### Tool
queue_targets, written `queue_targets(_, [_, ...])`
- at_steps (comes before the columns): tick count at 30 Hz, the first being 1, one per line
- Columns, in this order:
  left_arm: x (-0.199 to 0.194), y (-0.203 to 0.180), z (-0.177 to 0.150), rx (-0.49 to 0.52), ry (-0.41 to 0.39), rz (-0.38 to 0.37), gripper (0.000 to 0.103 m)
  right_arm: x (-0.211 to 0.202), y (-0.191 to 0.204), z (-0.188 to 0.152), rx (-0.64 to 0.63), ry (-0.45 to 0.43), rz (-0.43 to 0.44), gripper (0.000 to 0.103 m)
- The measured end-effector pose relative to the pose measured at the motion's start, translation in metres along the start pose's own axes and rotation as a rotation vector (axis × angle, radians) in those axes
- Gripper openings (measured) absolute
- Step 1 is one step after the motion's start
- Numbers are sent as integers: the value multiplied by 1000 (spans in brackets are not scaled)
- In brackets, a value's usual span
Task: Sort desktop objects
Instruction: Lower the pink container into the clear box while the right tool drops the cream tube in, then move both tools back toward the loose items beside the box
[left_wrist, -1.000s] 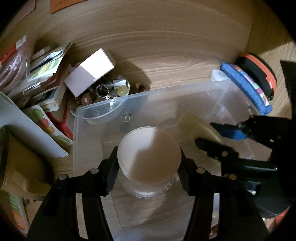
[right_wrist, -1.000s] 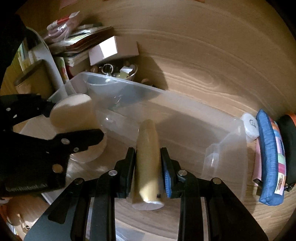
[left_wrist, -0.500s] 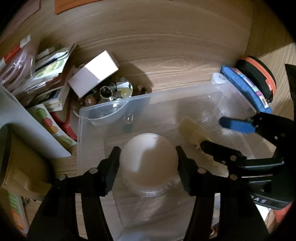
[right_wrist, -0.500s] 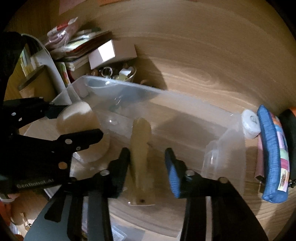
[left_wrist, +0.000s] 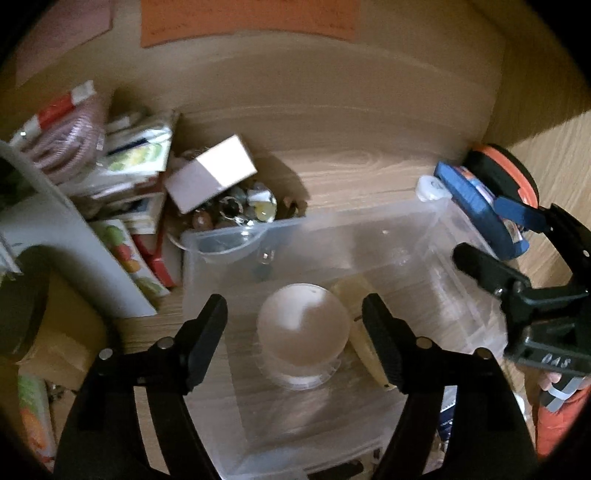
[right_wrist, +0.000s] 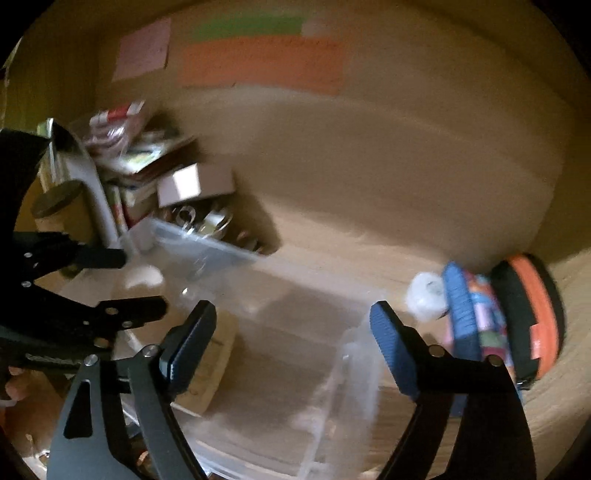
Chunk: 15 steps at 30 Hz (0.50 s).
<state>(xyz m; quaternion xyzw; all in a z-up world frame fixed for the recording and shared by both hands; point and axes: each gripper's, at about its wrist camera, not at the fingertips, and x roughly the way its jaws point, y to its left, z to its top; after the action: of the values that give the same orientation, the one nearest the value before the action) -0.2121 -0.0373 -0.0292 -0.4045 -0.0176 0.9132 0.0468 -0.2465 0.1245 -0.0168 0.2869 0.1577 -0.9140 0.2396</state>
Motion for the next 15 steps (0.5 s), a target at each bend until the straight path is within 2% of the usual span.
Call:
queue_targets(6, [-43,15,-2,-40,-67,21,77,-29,-14,4,40,-36,-6,83])
queue_targets(8, [-58,22,-5,-56,-87,27,83,-44,-15,3,41,-55,-10,83])
queue_targets(9, [-66,24,-8,-62,-102,28,90,-52,-15,3,42,-64,-10,83])
queue_targets(13, [-97,32,-20,-79,-148,33,93,-83,-12,-3,47,-101,-2,84])
queue_targets(14, [-104,34,-25,-81,-154,35,94,-91,-11,-5,50,-108,-1,86])
queue_targets(15, [-108,33,-28,-82,-158,38,95,-98,-10,-8,53,-115,-1,93])
